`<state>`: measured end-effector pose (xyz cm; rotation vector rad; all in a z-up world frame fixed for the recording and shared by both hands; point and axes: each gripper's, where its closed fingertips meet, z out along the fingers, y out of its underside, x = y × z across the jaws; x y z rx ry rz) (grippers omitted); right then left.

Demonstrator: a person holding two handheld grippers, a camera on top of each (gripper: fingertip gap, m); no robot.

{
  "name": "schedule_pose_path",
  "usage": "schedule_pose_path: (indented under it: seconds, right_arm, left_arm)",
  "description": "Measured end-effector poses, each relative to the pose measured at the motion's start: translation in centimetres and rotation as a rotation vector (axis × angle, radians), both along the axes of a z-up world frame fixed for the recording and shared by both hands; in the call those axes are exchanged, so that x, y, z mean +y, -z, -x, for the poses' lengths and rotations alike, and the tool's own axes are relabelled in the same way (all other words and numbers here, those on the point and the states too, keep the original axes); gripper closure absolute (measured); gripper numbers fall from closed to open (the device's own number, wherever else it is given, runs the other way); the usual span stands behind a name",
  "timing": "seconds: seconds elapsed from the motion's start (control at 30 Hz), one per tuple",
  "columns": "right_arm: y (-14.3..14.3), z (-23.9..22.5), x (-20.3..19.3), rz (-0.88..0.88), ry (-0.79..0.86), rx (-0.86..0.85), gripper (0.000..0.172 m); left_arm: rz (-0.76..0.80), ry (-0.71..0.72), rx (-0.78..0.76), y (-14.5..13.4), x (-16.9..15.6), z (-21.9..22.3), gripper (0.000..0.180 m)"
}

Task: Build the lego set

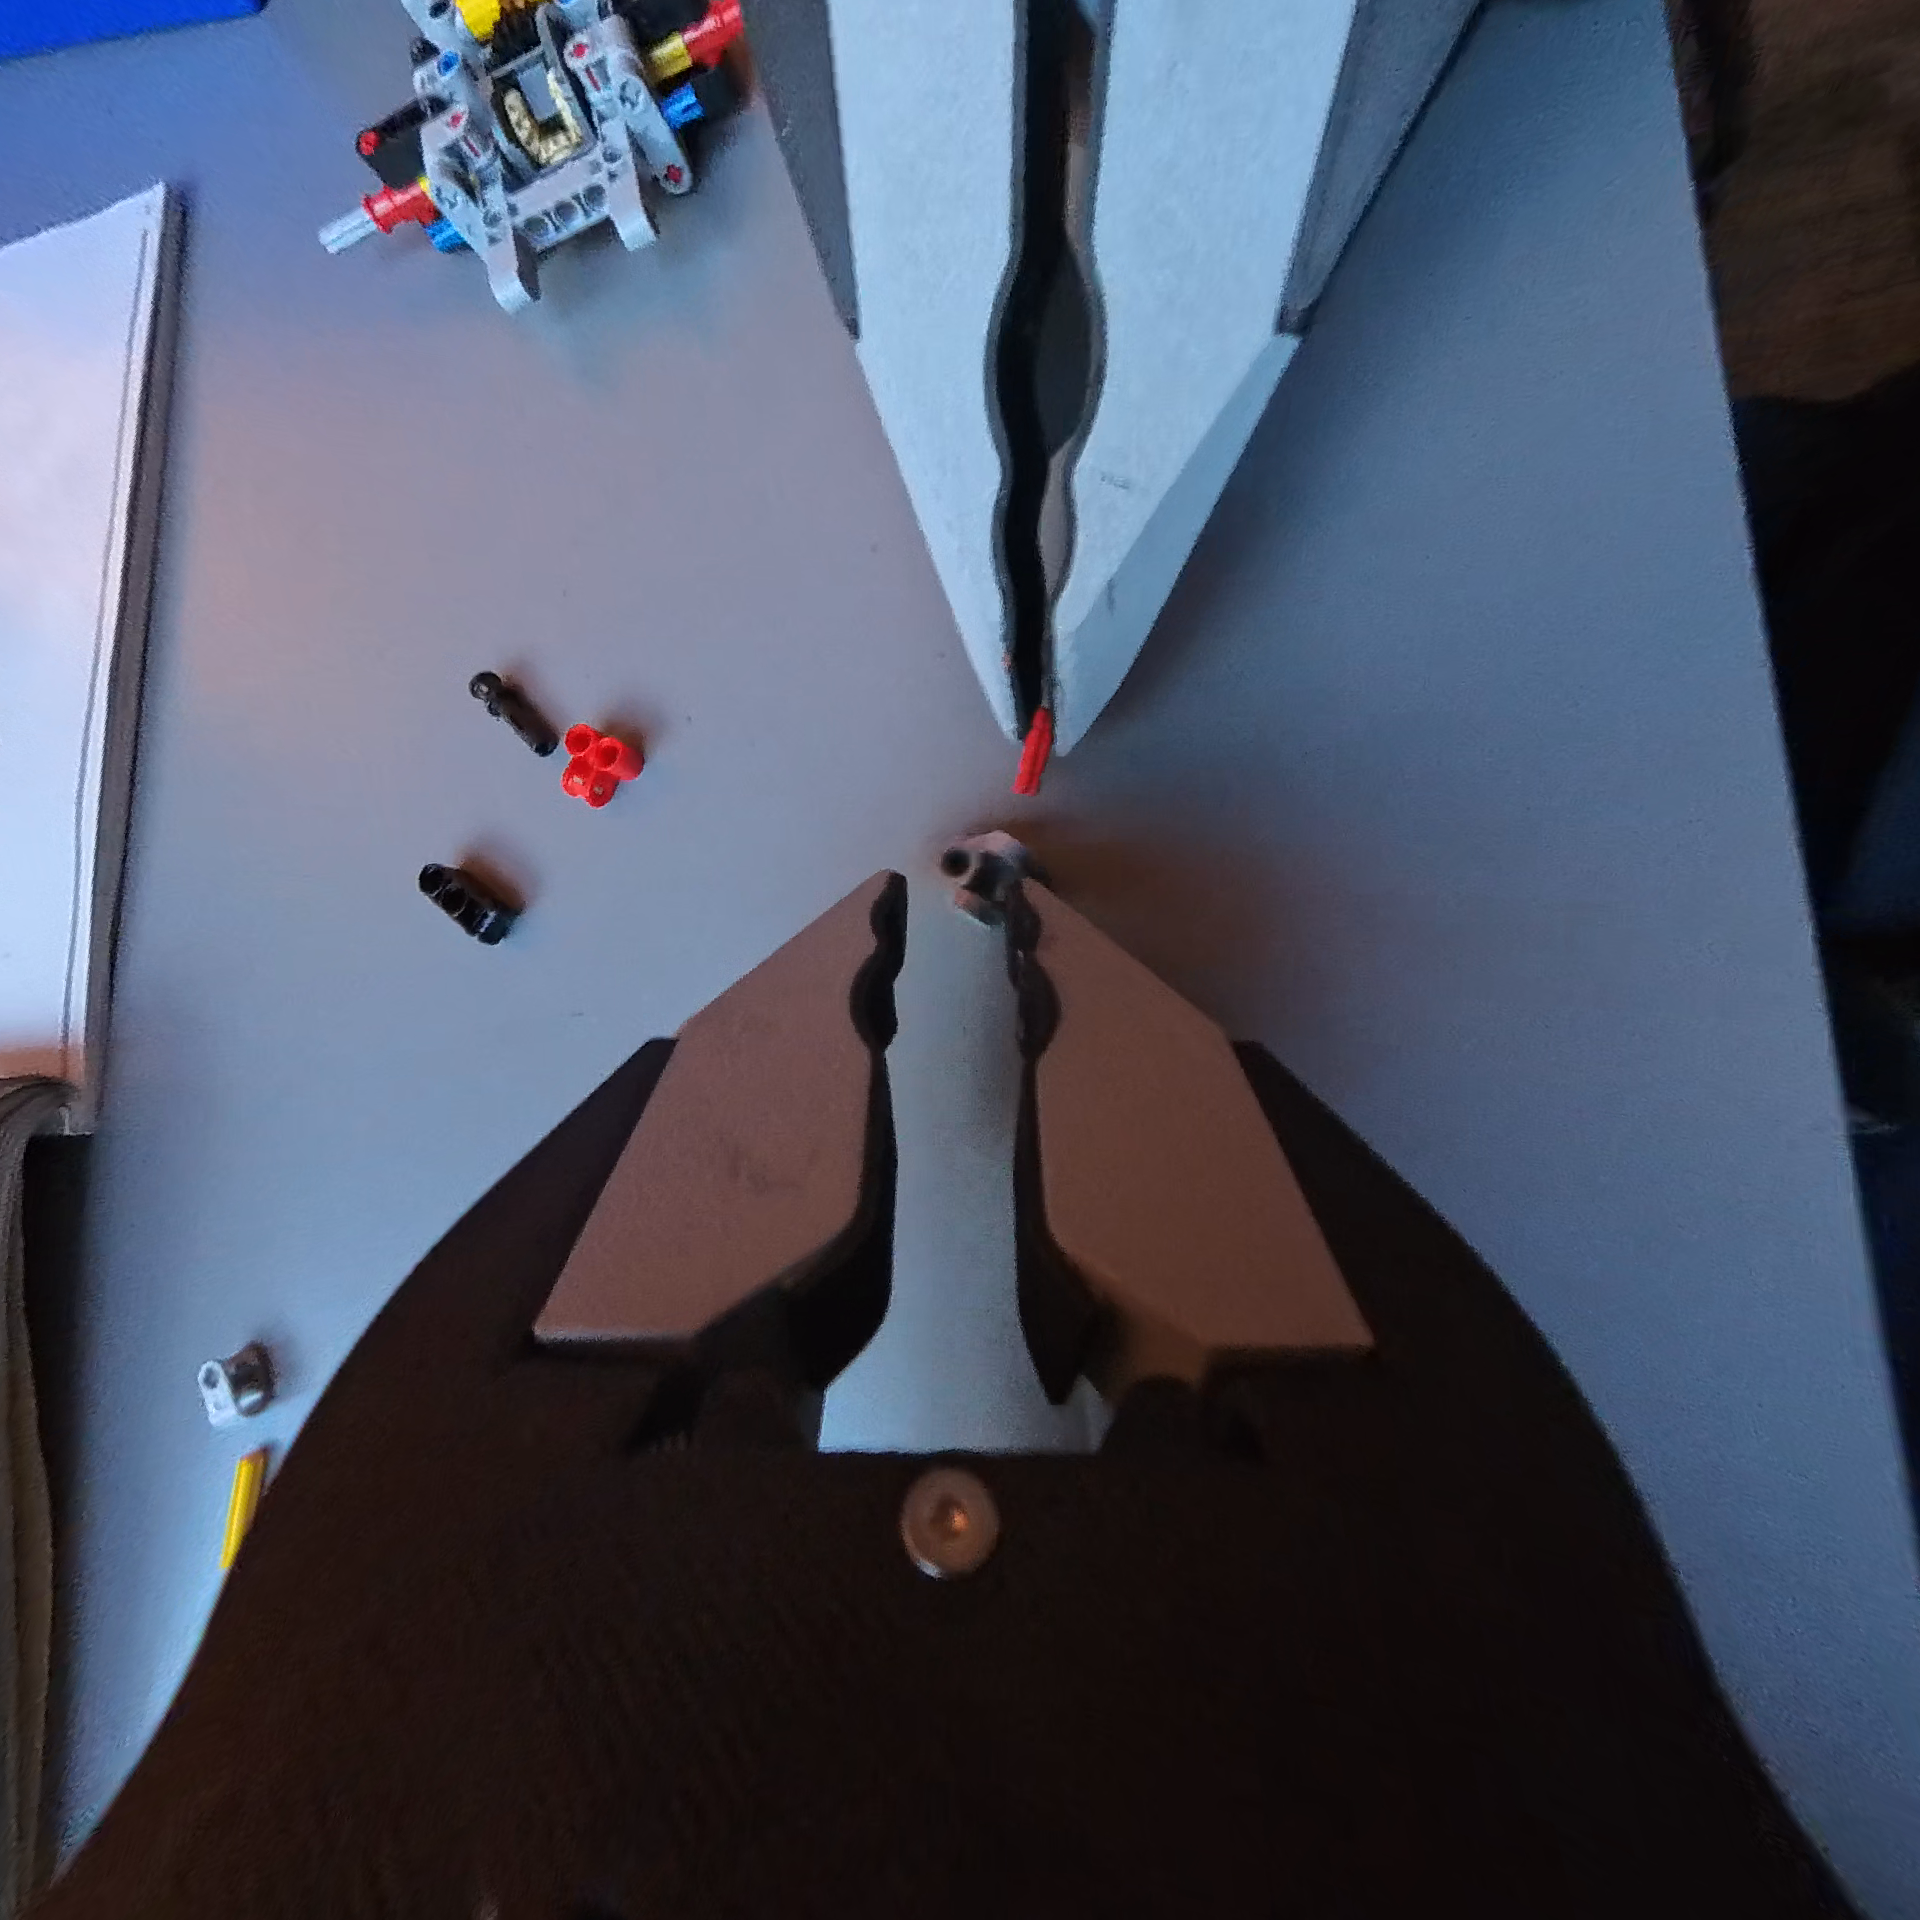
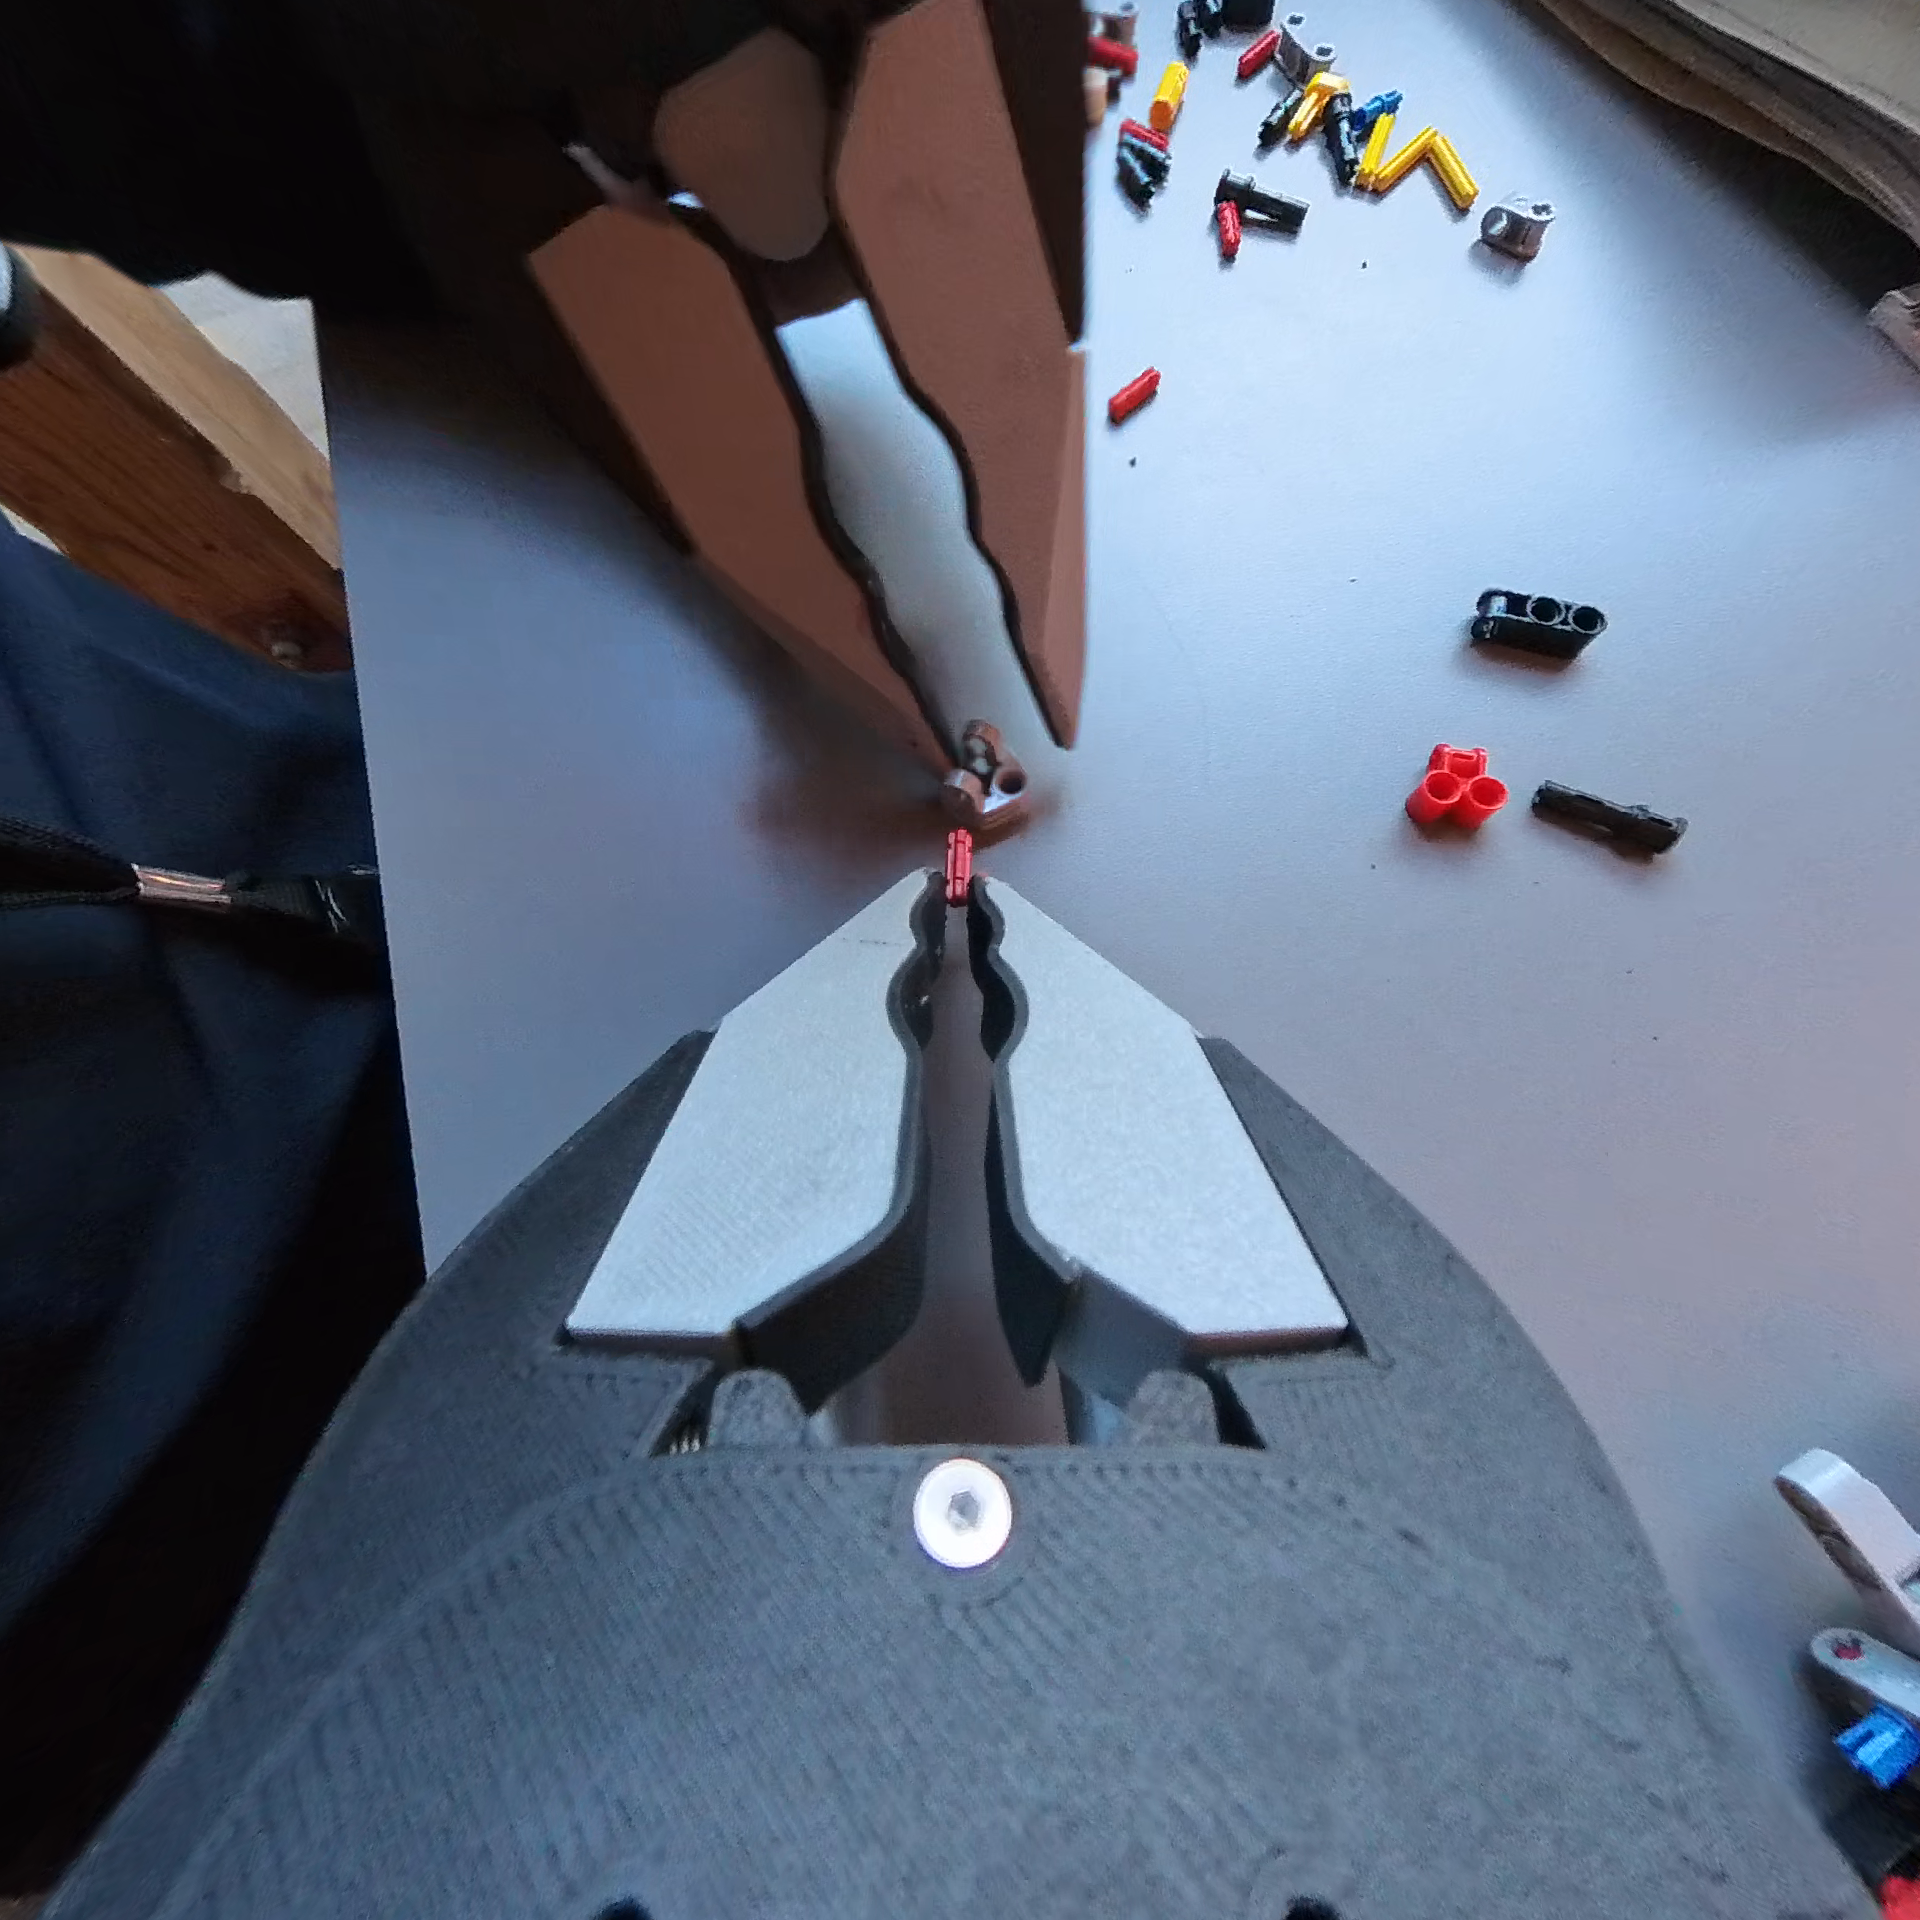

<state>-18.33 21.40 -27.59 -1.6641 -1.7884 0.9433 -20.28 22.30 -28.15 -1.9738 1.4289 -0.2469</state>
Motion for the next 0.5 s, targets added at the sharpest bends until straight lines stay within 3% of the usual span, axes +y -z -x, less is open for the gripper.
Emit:
schedule_pose_path:
  seconds: [0.23, 0.5]
  right_arm:
    - [-0.1, -0.5, 0.1, -0.010, 0.002, 0.006, 0.171]
    - [-0.3, -0.6, 0.0, 0.000, -0.021, 0.018, 0.171]
  left_arm:
    - [0.020, -0.034, -0.031, -0.2, -1.8, -0.8, 0.165]
    - [0.006, -0.053, -0.075, -1.2, -1.3, -1.1, 0.171]
